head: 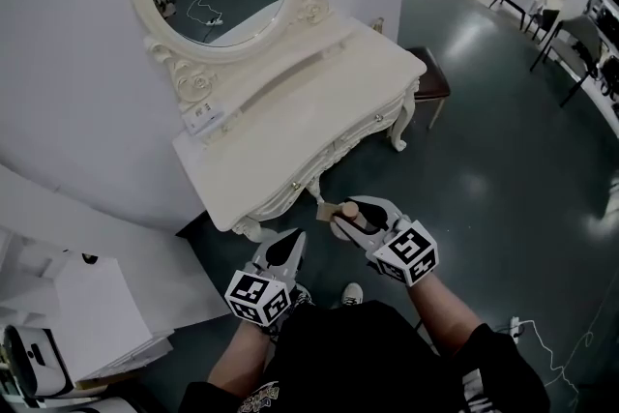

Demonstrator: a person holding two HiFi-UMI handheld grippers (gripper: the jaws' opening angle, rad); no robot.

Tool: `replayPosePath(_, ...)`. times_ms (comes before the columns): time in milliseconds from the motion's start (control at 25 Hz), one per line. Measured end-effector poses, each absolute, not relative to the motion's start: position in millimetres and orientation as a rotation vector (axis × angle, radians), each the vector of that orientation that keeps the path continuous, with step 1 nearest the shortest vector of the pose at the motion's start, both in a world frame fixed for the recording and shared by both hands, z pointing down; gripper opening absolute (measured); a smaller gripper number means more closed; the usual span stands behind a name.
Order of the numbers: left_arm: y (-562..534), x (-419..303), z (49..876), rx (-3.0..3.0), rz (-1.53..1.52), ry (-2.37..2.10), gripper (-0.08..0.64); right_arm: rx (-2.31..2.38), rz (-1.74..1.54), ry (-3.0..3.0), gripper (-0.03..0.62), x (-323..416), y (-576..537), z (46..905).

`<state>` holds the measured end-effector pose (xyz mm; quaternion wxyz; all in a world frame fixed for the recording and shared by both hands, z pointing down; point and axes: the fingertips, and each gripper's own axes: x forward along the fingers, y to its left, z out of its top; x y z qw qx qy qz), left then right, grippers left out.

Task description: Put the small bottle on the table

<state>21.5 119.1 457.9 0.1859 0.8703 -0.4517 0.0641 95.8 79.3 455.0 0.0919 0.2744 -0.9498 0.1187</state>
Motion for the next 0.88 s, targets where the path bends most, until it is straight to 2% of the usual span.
replayPosePath(880, 69.7, 3.7, 463.6, 2.466, 0.146, -1.229, 0.000, 0.887, 0.373, -2.785, 0.166, 85.4, 31.4, 457.9)
